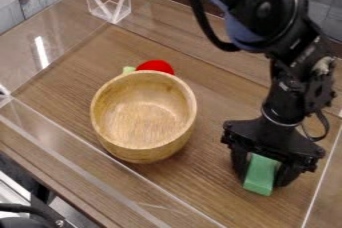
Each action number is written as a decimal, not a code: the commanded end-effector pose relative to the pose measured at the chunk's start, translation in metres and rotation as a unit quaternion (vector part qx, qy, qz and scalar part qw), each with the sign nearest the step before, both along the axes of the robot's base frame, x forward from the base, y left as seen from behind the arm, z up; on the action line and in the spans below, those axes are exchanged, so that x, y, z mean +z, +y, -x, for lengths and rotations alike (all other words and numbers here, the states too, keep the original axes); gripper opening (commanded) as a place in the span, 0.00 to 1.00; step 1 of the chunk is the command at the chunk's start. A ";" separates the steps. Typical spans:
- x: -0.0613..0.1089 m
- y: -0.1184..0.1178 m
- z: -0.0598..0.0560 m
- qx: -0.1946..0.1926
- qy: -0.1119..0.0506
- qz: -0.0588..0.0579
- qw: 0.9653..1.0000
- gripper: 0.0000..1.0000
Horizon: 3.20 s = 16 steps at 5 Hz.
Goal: Remove the green stick from the brown bowl and put it on the table
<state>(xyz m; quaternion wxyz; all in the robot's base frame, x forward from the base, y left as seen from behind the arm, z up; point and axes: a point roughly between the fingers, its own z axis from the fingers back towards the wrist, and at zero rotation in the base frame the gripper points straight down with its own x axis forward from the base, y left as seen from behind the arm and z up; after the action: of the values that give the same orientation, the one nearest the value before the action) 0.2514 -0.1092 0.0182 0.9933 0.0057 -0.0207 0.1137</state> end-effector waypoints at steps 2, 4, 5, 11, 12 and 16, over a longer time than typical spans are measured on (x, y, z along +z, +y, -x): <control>0.016 0.005 -0.010 0.020 -0.015 0.010 1.000 0.00; 0.014 -0.005 -0.008 0.056 -0.004 0.011 0.998 1.00; 0.013 -0.010 -0.007 0.075 -0.001 0.012 0.997 0.00; 0.032 -0.014 -0.010 0.145 0.014 0.013 0.989 0.00; 0.038 -0.012 -0.015 0.149 0.015 0.017 0.989 0.00; 0.041 0.011 -0.016 0.119 0.023 0.014 0.993 0.00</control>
<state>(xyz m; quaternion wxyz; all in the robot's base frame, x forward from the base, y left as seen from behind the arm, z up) 0.2591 -0.0980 0.0430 0.9733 0.0151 0.0323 0.2268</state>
